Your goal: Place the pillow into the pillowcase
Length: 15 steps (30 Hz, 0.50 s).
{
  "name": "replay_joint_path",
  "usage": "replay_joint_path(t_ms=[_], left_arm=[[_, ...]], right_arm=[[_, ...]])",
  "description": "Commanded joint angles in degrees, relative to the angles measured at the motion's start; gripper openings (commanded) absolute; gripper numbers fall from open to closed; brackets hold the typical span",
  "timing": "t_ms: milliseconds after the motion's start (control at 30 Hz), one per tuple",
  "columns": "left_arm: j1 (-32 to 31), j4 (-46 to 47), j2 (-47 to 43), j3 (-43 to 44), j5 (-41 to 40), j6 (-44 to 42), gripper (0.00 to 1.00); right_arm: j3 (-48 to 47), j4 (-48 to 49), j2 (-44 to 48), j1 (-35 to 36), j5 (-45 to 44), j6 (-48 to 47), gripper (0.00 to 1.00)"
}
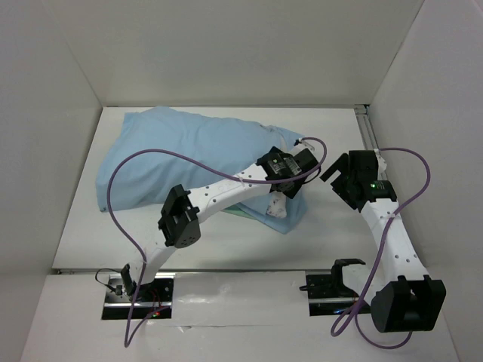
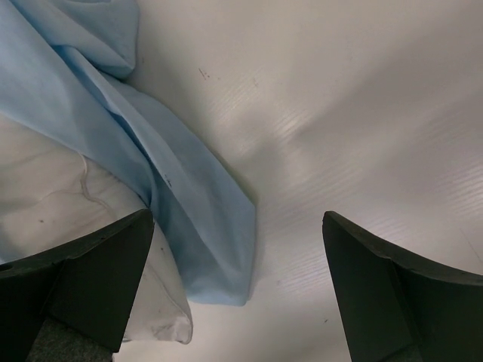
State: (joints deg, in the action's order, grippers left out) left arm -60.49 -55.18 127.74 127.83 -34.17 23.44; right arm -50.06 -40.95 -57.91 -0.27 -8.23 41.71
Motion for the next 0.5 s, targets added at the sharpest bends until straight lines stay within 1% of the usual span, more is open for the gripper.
replay_joint_path(t_ms=[0, 33, 67, 100, 133, 167, 200, 233, 267, 300, 333, 367, 400, 433, 467], left_arm=[[1.16, 0.16, 5.58, 0.31, -3.63, -0.94, 0.95], [2.21, 0.16, 6.28, 0.31, -2.23, -0.94, 0.91], [2.22, 0.94, 6.29, -0.90, -0.91, -0.94, 0.75], [2.91, 1.56, 5.68, -1.61, 1.45, -0.94, 0.63], [3.53, 2.70, 4.89, -2.49, 2.26, -0.94, 0.49], [3.54, 3.49, 3.84, -3.11, 2.97, -0.94, 0.26], [4.32, 3.50, 2.09, -3.11, 4.45, -0.94, 0.00], [4.85, 2.72, 1.11, -2.42, 5.68, -0.16, 0.00], [6.51, 2.19, -0.11, -1.89, 7.44, 0.55, 0.00], [7.57, 2.18, -1.43, -1.36, 9.63, 0.55, 0.00], [8.71, 1.66, -5.01, -1.36, 14.70, 1.16, 0.00], [11.51, 1.65, -6.96, -1.36, 17.36, 2.12, 0.00], [12.93, 2.44, -8.90, -2.75, 22.95, 2.13, 0.00], [14.25, 3.57, -12.40, -3.37, 25.71, 2.83, 0.00], [15.48, 3.59, -13.82, -3.99, 28.00, 2.84, 0.00]], right_arm=[[0.41, -1.24, 1.04, -0.34, -0.03, 0.03, 1.00], [0.41, -1.24, 1.04, -0.34, -0.03, 0.03, 1.00], [0.41, -1.24, 1.04, -0.34, -0.03, 0.03, 1.00], [0.41, -0.63, 1.04, -0.34, 0.58, 0.03, 1.00], [0.41, -0.10, 1.04, -0.34, 3.02, -1.18, 1.00], [1.19, 0.60, 1.04, -0.34, 5.04, -1.72, 1.00], [2.15, 3.91, 1.04, -0.34, 7.85, -2.51, 1.00], [2.68, 5.69, 1.04, -0.34, 10.84, -3.21, 1.00], [3.21, 7.53, 0.35, -0.34, 16.87, -3.74, 1.00], [4.00, 12.25, 0.34, -0.34, 19.98, -3.75, 0.97], [5.84, 14.73, 0.34, 0.53, 22.01, -1.40, 0.96], [7.07, 17.98, -0.18, 2.10, 25.07, 0.11, 0.91], [8.04, 23.58, -0.19, 3.86, 25.10, 1.43, 0.89], [8.57, 25.20, -0.19, 7.79, 23.10, 4.14, 0.85], [8.58, 26.70, -0.19, 9.48, 21.17, 4.95, 0.80]])
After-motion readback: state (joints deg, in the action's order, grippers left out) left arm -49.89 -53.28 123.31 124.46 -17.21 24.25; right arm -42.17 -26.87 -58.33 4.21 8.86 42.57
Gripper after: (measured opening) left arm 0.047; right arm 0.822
